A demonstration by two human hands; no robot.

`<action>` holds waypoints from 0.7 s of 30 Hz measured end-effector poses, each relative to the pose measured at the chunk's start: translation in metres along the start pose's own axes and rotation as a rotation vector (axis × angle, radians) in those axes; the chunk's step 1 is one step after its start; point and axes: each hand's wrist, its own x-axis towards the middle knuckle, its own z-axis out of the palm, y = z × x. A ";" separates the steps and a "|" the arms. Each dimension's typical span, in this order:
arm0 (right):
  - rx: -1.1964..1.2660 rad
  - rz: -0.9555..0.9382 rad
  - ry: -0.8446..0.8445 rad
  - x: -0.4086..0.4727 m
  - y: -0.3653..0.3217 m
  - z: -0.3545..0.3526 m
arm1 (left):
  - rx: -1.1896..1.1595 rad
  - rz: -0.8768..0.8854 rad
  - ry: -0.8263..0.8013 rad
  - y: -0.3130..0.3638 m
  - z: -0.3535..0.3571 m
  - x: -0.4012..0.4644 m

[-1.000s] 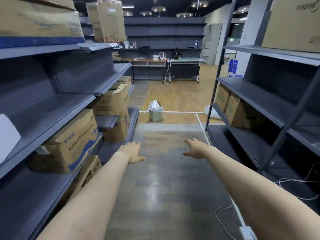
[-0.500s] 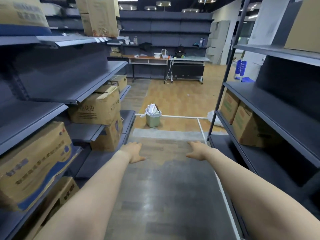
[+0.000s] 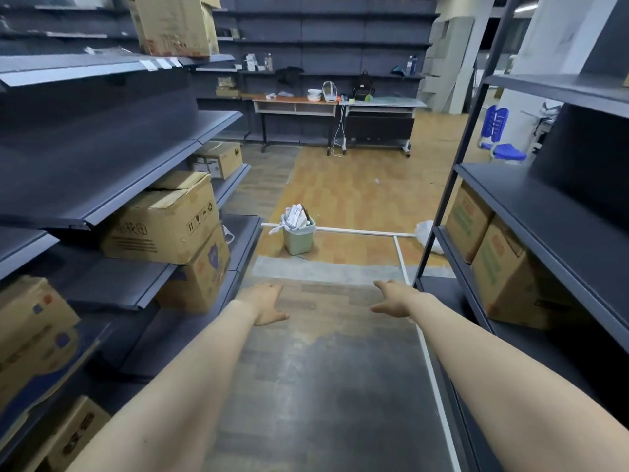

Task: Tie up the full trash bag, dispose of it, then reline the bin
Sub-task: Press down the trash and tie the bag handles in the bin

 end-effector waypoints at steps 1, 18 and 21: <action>-0.002 -0.004 -0.007 0.015 0.001 -0.006 | 0.000 -0.004 -0.005 -0.002 -0.003 0.015; -0.020 -0.038 -0.011 0.296 0.003 -0.145 | -0.039 -0.075 0.019 -0.058 -0.110 0.301; -0.017 -0.044 -0.029 0.344 0.011 -0.161 | -0.034 -0.085 -0.005 -0.063 -0.118 0.344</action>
